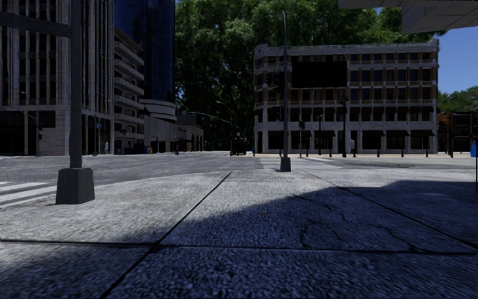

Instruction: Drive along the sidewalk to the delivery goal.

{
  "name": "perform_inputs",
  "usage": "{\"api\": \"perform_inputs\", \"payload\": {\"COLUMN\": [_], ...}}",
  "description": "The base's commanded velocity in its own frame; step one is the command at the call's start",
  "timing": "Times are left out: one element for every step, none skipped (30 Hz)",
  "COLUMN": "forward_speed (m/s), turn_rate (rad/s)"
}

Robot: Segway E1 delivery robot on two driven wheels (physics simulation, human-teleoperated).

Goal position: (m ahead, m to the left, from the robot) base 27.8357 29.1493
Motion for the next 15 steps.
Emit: {"api": "perform_inputs", "payload": {"forward_speed": [2.00, 2.00, 2.00, 2.00, 2.00, 2.00, 2.00, 2.00, 2.00, 1.98, 1.92, 1.89, 1.89, 1.89, 1.89], "turn_rate": [0.58, 0.58, 0.58, 0.58, 0.58, 0.58, 0.60, 0.61, 0.61, 0.61, 0.62, 0.64, 0.65, 0.65, 0.66]}}
